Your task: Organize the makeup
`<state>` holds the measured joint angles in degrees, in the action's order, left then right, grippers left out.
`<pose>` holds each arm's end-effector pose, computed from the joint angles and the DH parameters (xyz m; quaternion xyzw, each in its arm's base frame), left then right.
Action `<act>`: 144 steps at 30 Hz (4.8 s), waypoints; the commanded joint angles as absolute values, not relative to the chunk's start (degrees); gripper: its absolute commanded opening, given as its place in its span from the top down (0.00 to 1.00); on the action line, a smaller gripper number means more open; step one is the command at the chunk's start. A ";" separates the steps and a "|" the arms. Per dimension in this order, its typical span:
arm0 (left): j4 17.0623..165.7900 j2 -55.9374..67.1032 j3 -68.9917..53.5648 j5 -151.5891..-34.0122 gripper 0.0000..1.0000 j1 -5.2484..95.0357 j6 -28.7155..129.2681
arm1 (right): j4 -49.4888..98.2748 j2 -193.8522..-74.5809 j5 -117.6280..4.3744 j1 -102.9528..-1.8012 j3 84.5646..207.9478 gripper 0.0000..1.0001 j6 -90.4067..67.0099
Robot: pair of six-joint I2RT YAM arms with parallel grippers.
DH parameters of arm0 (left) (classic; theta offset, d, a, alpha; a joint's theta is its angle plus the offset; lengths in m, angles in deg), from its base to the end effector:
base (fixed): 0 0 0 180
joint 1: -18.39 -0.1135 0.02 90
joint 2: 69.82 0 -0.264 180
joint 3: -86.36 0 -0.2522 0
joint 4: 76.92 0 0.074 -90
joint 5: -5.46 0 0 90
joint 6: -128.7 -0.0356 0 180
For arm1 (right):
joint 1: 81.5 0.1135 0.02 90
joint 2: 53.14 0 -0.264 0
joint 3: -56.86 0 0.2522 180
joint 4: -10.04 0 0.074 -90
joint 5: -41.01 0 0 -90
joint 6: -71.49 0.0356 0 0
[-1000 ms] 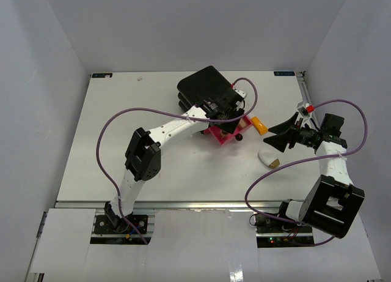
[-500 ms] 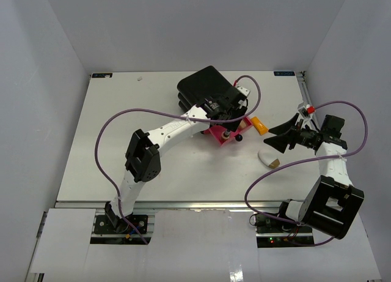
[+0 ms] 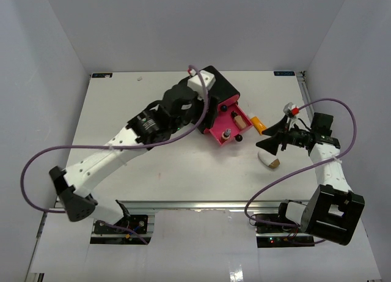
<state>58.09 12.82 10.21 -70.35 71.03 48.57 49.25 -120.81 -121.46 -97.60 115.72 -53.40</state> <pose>0.2015 -0.2495 0.4228 0.2403 0.7986 -0.1928 0.5171 0.2262 -0.0299 0.2561 -0.3318 0.7084 0.3738 0.4983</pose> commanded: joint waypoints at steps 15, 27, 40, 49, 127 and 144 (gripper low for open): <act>71.53 -36.07 -41.21 -60.06 0.02 62.47 48.27 | 35.18 -126.25 -72.86 -60.77 127.22 0.02 -30.03; 71.38 -34.73 -41.02 -60.72 0.02 62.10 48.53 | 34.51 -132.66 -72.40 -60.06 130.53 0.26 -29.18; 71.30 -35.36 -41.03 -60.90 0.02 61.72 48.54 | 34.87 -133.13 -75.06 -60.05 129.70 0.59 -28.88; 71.30 -35.44 -41.12 -60.81 0.02 61.57 48.63 | 35.05 -133.59 -76.27 -61.22 130.44 0.71 -28.69; 71.83 -35.55 -41.21 -63.27 0.02 60.67 48.54 | 26.97 -118.61 -63.41 -70.25 109.46 0.92 -50.34; 71.92 -35.39 -41.23 -63.25 0.02 60.67 48.36 | 24.50 -130.49 -63.45 -70.01 118.59 0.92 -42.77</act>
<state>70.56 -35.06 -41.03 -62.91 60.87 48.19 26.86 -129.48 -62.86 -70.15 115.65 -44.68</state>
